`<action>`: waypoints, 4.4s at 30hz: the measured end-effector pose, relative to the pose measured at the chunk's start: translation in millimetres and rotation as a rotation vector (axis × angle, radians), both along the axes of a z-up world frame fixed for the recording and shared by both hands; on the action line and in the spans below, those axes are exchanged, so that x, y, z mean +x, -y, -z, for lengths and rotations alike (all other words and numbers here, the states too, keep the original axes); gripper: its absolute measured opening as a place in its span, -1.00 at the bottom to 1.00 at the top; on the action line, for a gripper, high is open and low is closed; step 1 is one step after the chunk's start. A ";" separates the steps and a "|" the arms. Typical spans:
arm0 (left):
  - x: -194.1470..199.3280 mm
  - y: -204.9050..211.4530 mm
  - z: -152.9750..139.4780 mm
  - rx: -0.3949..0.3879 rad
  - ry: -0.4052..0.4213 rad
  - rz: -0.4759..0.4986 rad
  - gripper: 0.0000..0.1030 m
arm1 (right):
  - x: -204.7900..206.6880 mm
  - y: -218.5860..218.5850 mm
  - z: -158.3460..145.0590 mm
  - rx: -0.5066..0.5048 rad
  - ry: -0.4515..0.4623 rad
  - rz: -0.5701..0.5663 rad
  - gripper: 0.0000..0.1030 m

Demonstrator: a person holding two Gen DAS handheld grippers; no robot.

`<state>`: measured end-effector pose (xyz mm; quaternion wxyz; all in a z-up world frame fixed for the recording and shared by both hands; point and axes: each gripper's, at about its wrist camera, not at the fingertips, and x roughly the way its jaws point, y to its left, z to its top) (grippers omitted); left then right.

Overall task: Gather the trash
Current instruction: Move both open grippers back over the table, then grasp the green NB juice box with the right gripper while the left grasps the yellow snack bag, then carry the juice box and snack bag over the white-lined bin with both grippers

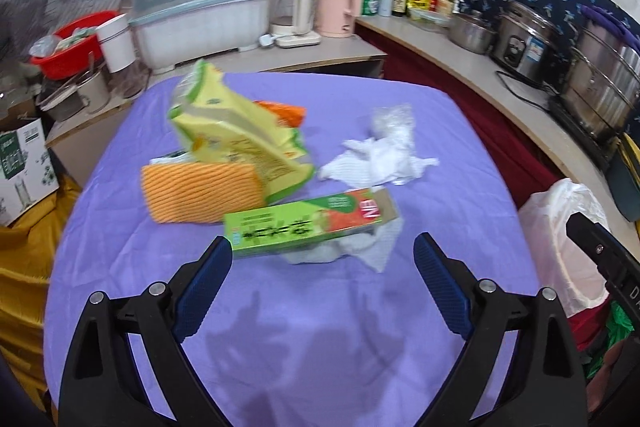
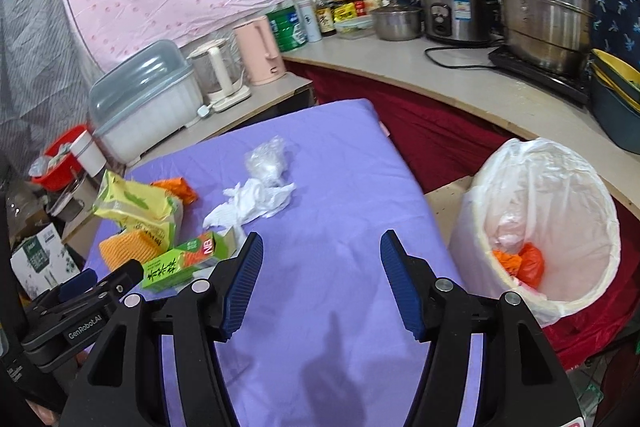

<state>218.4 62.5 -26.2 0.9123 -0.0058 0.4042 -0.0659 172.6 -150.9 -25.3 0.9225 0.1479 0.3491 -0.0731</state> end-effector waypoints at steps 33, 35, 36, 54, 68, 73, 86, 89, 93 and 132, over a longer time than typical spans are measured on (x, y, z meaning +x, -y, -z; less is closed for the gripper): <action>52.9 -84.3 27.3 -0.060 -0.078 -0.136 0.71 | 128.1 -83.9 100.2 0.141 -0.187 -0.211 -0.68; 53.5 -83.3 26.3 -0.067 -0.079 -0.130 0.71 | 129.3 -86.9 101.7 0.145 -0.187 -0.223 -0.86; 53.7 -82.4 25.6 -0.071 -0.078 -0.127 0.71 | 128.0 -88.4 100.8 0.146 -0.178 -0.230 -0.90; 119.0 -54.1 25.7 -0.142 -0.110 -0.175 0.15 | 114.9 -72.5 66.1 0.136 -0.079 -0.222 -0.96; 97.9 -31.5 -4.1 -0.111 -0.031 -0.062 -0.97 | 95.4 -57.0 18.6 0.131 0.036 -0.206 -0.96; 76.0 -16.5 -29.0 -0.122 0.008 -0.020 -0.97 | 75.2 -44.2 -19.8 0.105 0.117 -0.176 -0.96; 12.0 68.5 -77.2 -0.112 0.081 0.192 -0.97 | 0.8 35.7 -90.8 0.020 0.254 -0.007 -0.96; -3.5 98.4 -81.8 -0.105 0.086 0.252 -0.97 | -19.6 61.5 -98.5 0.000 0.268 0.045 -0.96; -21.6 138.6 -84.6 -0.099 0.083 0.332 -0.97 | -47.7 99.2 -104.8 -0.020 0.279 0.116 -0.96; -58.1 372.6 -10.7 0.030 -0.058 0.657 -0.93 | -108.8 295.8 -19.8 0.065 0.154 0.429 -0.96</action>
